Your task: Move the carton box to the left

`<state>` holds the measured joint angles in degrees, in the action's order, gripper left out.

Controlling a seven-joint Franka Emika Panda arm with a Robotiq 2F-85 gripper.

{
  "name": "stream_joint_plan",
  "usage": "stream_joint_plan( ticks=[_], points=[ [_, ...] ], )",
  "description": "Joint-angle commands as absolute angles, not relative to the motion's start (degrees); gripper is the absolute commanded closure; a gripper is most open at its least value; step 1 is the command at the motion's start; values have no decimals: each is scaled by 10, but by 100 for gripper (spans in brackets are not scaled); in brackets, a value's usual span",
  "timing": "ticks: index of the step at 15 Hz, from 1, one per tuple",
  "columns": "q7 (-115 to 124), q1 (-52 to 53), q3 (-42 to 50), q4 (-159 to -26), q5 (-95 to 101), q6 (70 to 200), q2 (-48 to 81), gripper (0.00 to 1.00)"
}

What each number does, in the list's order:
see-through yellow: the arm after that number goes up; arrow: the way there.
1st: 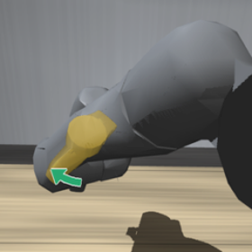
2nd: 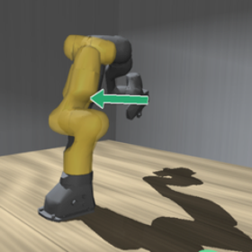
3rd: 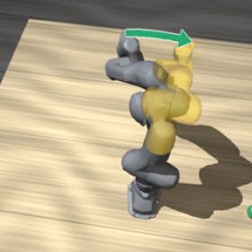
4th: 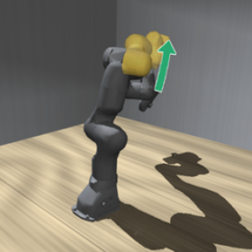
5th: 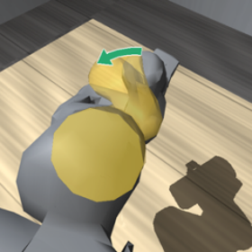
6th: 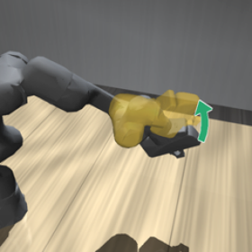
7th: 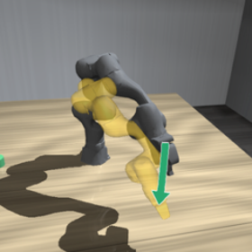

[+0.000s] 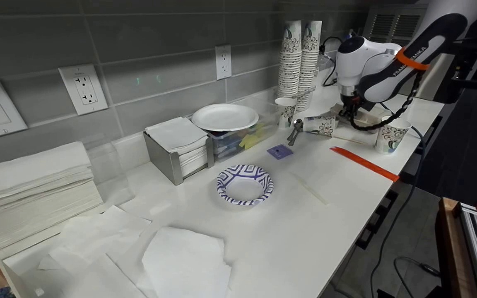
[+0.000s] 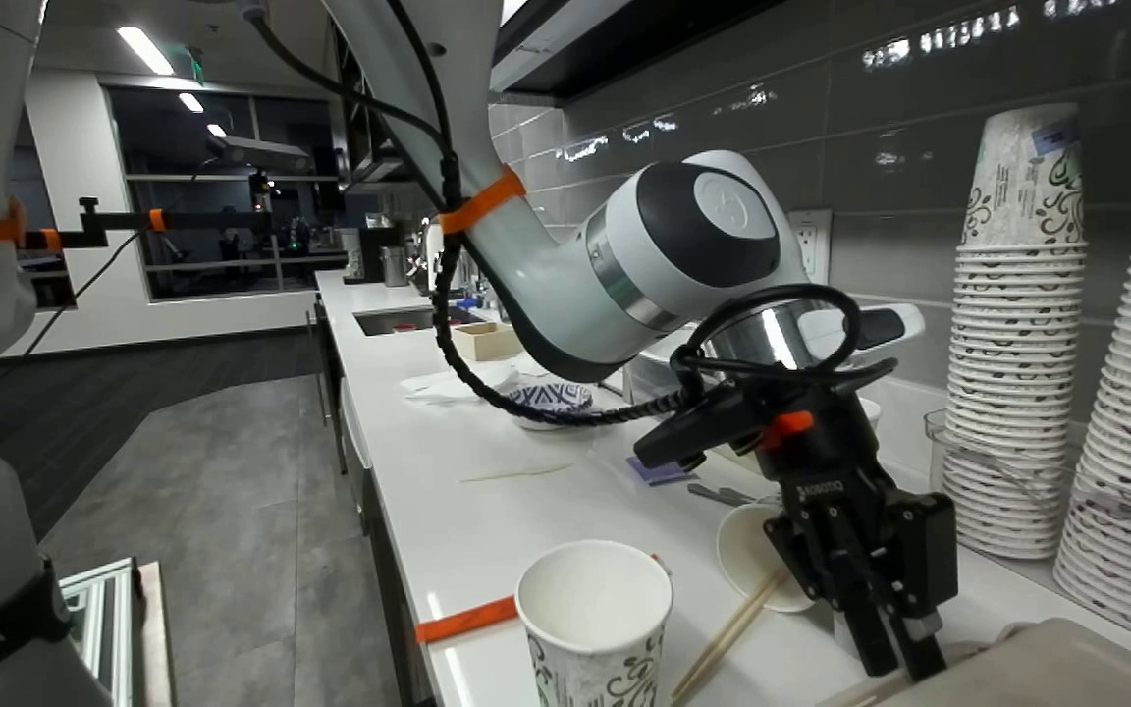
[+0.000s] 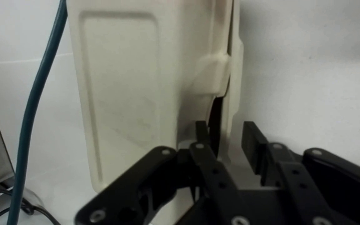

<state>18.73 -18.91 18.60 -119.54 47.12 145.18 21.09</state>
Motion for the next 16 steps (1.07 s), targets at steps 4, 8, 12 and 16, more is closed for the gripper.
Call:
stream_joint_plan(
  ticks=[4, 8, 12, 16],
  points=[
    [156, -191, 193, -1184, 428, 1468, 239, 78],
    [140, -188, 193, -1183, 402, 1472, 244, 100],
    [148, -172, 199, -1187, 390, 1458, 223, 99],
    [157, -152, 198, -1202, 377, 1432, 179, 99]
  ],
)
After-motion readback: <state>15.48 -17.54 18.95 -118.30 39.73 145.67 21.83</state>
